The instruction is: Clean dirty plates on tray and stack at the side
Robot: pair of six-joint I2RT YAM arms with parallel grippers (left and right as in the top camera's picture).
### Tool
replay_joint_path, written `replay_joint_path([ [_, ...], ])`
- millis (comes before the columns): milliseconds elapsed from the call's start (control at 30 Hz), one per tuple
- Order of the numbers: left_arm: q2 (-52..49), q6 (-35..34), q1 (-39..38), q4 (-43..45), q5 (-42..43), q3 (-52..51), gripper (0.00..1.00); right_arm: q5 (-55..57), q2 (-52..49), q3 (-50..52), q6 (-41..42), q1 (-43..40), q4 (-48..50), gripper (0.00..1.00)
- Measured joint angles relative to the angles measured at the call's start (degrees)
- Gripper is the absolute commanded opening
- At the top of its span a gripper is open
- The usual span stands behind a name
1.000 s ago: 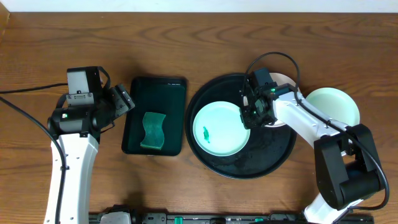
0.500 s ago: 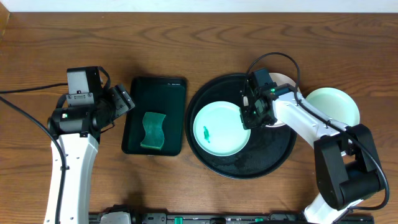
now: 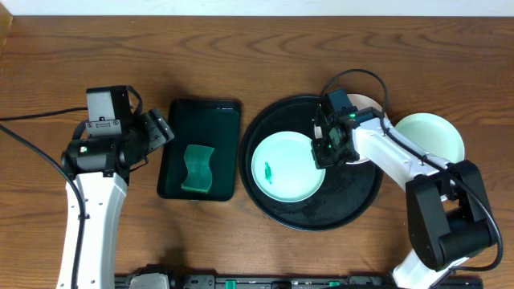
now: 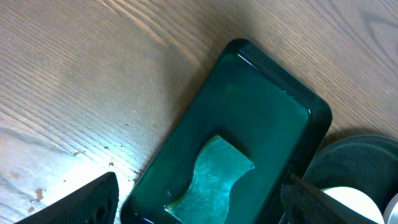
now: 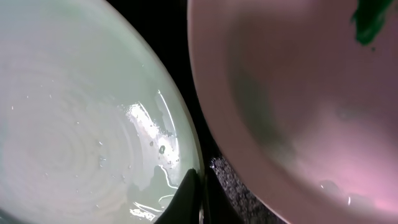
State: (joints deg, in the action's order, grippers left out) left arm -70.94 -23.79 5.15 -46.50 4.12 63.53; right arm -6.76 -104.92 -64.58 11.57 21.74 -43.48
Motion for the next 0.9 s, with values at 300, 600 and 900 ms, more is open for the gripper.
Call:
replay_joint_path([
  [300, 0.0, 0.0, 0.0, 0.4, 0.0, 0.0, 0.84, 0.2, 0.0, -0.1, 0.0, 0.0, -0.2, 0.01],
  [600, -0.2, -0.4, -0.2, -6.7, 6.1, 0.0, 0.84, 0.2, 0.0, -0.1, 0.0, 0.0, -0.2, 0.01],
  [900, -3.6, -0.4, -6.8, -8.7, 8.0, -4.2, 0.84, 0.4, 0.0, -0.1, 0.0, 0.0, 0.2, 0.02],
])
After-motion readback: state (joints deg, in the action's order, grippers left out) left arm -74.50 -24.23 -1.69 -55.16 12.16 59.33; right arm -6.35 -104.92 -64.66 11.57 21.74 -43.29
